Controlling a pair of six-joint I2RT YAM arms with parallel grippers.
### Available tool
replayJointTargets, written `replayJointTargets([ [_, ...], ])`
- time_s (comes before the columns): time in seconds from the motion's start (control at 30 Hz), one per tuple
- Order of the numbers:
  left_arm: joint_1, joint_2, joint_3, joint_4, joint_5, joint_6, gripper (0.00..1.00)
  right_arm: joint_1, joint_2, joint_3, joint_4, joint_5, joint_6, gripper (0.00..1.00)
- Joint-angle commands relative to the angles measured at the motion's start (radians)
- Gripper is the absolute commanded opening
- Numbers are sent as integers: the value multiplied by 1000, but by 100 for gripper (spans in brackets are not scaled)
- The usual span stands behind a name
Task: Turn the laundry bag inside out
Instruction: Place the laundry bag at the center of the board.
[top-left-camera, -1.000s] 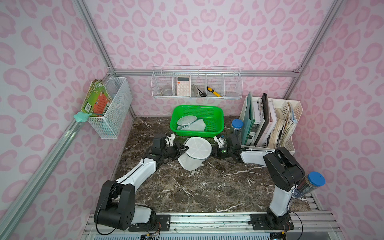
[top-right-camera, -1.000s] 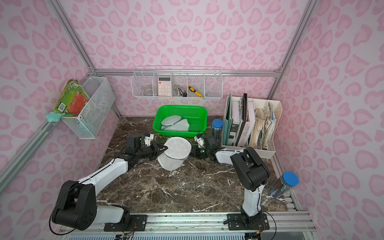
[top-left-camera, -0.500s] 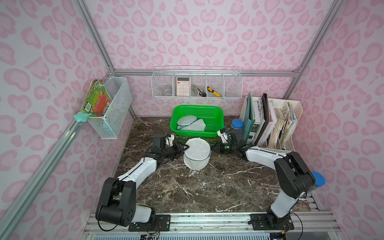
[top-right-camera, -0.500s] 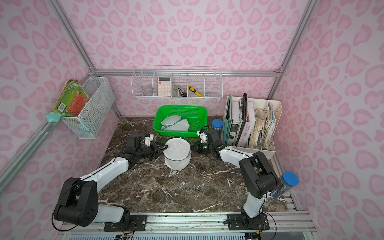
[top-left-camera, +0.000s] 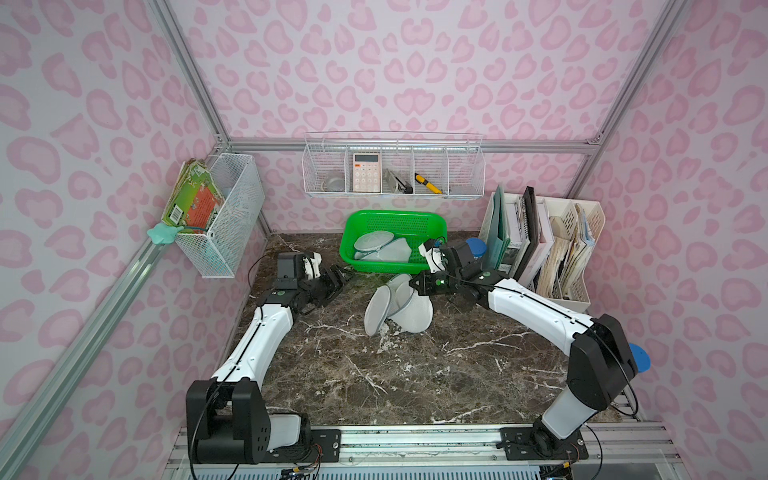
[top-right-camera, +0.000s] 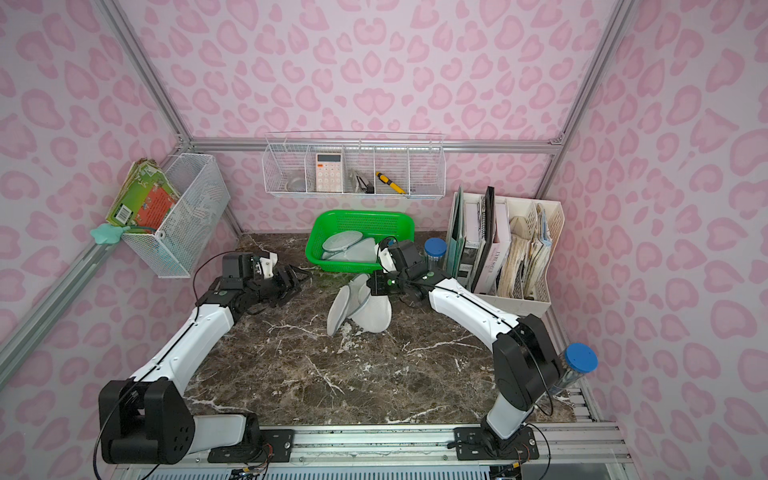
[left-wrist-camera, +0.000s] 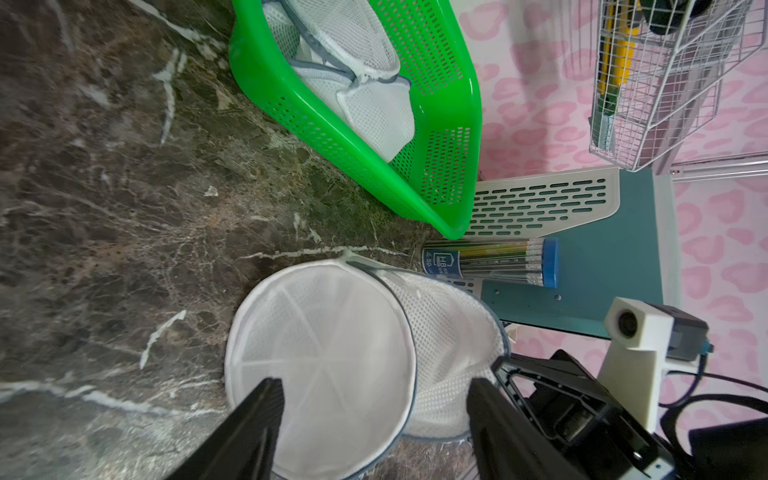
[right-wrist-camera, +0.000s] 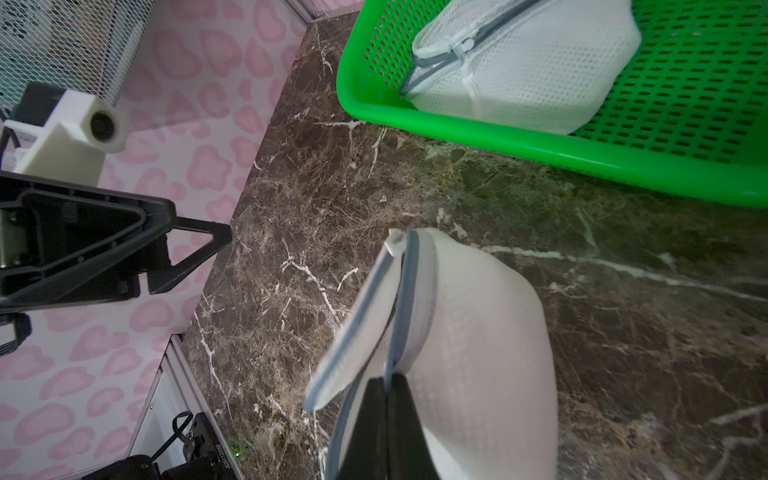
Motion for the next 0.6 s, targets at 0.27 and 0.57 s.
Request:
replayJointTargets([
  [0.27,-59,-4,-27,-9,130,-30,65,14,48,-6,3,33,23,7],
  [0.57,-245,113,39,7,81,-51,58,-76,-65,-178,126,-16,71,44],
])
